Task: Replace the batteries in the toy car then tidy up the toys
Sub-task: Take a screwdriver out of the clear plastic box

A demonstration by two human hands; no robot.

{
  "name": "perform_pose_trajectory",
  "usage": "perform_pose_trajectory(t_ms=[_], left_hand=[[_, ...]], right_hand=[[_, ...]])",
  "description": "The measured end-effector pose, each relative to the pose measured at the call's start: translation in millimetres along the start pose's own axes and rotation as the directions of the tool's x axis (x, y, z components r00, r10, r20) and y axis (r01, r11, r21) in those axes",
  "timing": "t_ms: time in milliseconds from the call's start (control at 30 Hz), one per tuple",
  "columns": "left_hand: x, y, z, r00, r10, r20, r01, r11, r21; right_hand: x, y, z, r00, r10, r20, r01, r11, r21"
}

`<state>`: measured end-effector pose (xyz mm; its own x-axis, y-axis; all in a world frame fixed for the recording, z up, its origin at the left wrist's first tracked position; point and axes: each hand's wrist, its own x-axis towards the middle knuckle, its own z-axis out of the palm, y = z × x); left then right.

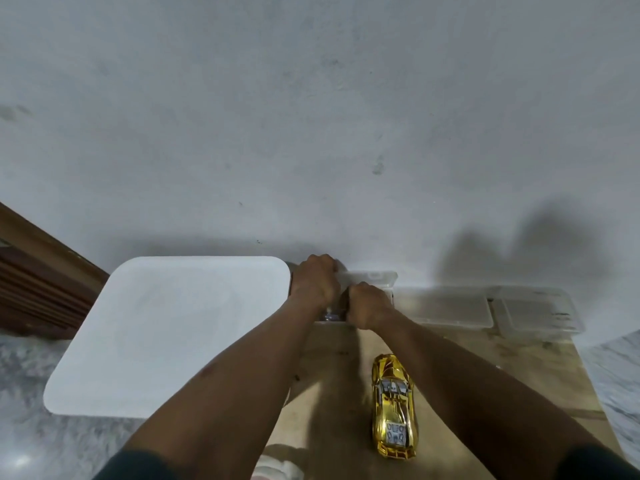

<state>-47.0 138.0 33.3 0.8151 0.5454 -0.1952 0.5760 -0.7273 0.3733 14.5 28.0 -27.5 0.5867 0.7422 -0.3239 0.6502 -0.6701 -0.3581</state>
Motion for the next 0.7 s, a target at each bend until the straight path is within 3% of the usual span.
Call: perform_pose_trajectory(t_ms=[200, 367, 467, 567, 700], left_hand=[[2.7, -0.5, 1.4, 1.0, -0.001, -0.028, 0.002, 0.998, 0.065], [3.3, 0.9, 0.8, 1.0, -0.001, -0.007, 0.001, 0.996, 0.086], [3.2, -0.2, 0.5, 0.999, 0.017, 0.027, -0.018, 0.999, 0.051], [3.8, -2.0, 0.5, 0.999, 0.01, 0.053, -0.011, 1.0, 0.023], [3.5, -4.6, 2.5, 0.999, -0.006, 0.041, 0.006, 1.0, -0.017]], right_hand=[[12.3, -8.4, 13.0, 0.999, 0.008, -0.038, -0.006, 0.998, 0.062], [1.1, -9.3, -4.0, 0.997, -0.077, 0.03, 0.079, 0.995, -0.064], [-10.4, -1.9, -14.0, 0.982, -0.186, -0.044, 0.18, 0.978, -0.105], [-22.3, 7.9, -17.3, 0.91, -0.393, -0.13, 0.376, 0.917, -0.133], [-37.3, 27.5, -18.2, 0.75, -0.616, -0.241, 0.562, 0.785, -0.259]])
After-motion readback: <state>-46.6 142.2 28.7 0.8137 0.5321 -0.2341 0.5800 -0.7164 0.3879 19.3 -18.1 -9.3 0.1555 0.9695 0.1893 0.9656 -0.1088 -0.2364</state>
